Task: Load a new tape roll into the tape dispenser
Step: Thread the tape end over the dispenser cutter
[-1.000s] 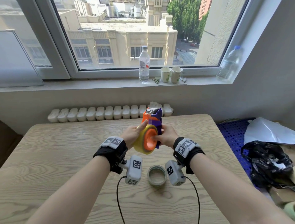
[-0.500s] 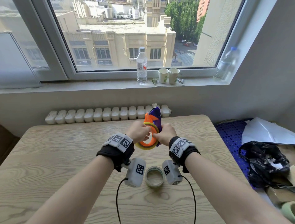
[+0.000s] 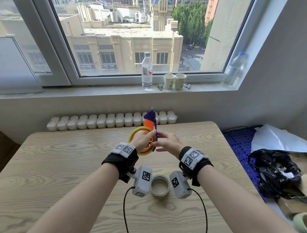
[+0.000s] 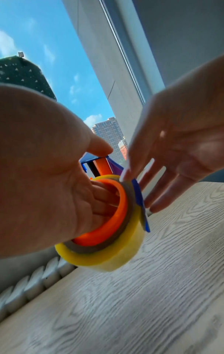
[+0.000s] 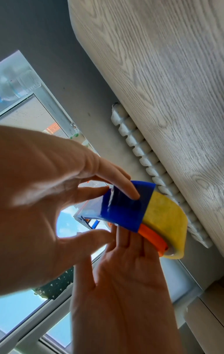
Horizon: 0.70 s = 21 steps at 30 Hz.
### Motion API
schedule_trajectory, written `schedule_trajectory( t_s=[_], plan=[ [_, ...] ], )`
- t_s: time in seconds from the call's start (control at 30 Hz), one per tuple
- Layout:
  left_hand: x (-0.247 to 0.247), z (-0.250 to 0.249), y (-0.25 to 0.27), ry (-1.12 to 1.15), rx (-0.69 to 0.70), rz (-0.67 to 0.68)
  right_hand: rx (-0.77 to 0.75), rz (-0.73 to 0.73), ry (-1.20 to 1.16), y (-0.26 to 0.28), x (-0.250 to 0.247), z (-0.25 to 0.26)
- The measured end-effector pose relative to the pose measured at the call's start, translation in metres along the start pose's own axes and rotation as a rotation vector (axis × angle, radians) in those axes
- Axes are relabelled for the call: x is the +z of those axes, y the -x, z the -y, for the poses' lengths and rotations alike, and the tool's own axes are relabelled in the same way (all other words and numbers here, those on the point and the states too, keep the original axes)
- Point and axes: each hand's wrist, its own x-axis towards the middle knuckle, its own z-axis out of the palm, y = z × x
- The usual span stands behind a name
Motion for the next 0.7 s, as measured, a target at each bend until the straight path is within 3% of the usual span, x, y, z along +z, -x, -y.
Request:
schedule_trajectory(
  t_s=[0.23, 0.47, 0.63, 0.7],
  plan=[
    [-0.002, 0.008, -0.004, 0.162, -0.026, -0.080, -0.061, 0.067, -0.056, 0.008, 0.001, 0.016],
    [-0.009, 0.022, -0.007, 0.373, -0.210, -0.192, -0.055, 0.048, -0.036, 0.001, 0.005, 0.014],
    [-0.014, 0.021, 0.001, 0.483, -0.224, -0.068, -0.075, 0.024, 0.096, -0.001, 0.000, 0.016],
    [-0.014, 0.018, 0.006, 0.428, -0.181, -0.015, -0.100, -0.077, 0.109, -0.003, -0.006, 0.018]
  ],
)
